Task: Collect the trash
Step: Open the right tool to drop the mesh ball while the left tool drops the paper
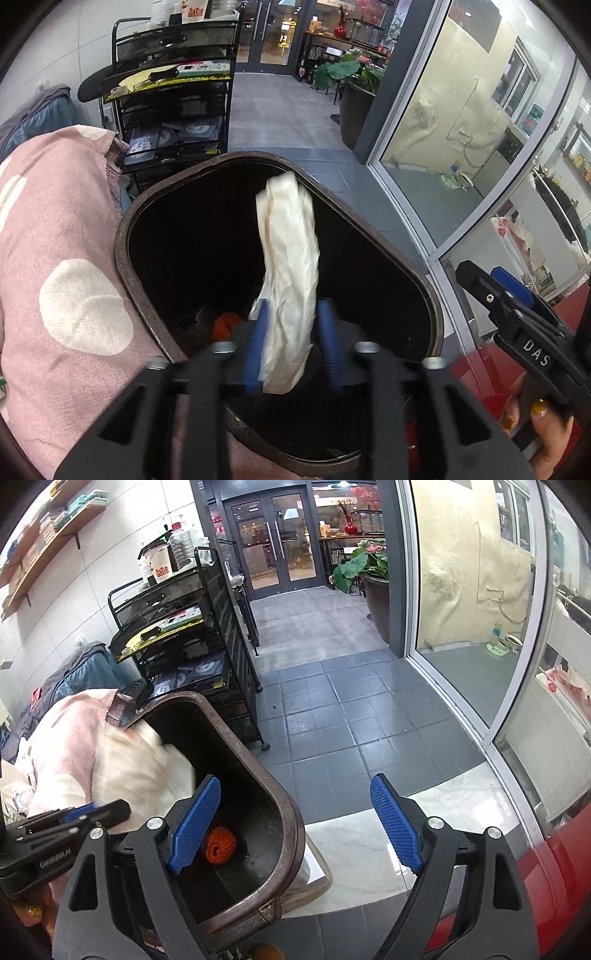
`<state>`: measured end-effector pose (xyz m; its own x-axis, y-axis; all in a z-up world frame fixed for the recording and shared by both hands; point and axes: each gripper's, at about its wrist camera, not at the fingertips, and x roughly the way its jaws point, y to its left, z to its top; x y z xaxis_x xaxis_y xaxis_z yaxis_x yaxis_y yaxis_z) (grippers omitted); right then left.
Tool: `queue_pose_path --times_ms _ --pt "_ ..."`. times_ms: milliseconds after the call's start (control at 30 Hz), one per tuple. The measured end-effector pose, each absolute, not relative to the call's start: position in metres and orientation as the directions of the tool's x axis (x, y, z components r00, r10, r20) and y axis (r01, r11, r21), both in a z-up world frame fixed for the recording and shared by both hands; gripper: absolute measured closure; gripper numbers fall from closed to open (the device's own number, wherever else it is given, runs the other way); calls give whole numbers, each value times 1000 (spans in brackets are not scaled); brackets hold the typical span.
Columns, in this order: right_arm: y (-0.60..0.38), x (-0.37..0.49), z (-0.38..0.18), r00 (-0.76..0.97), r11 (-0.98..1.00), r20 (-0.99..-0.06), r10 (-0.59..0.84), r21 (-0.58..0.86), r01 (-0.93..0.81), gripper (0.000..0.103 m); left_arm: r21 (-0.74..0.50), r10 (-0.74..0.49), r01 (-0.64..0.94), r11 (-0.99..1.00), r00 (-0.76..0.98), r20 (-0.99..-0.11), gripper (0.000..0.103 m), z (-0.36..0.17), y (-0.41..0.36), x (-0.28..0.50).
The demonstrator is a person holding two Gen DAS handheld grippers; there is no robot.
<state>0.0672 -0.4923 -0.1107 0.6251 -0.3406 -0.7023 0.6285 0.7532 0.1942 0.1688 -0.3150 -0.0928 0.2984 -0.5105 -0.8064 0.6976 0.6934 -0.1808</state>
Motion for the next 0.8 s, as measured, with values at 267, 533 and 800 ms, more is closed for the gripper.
queue_pose_path --times_ms 267,533,800 --pt "-491 66 -109 634 752 -697 -334 209 626 15 -156 -533 708 688 348 -771 15 -85 -310 163" --pt "-486 68 -101 666 770 -674 -318 225 596 14 -186 -608 720 668 385 -695 9 -60 -290 141" --pt "-461 80 -91 718 824 -649 -251 246 510 14 -145 -629 724 675 461 -625 6 -34 -262 114"
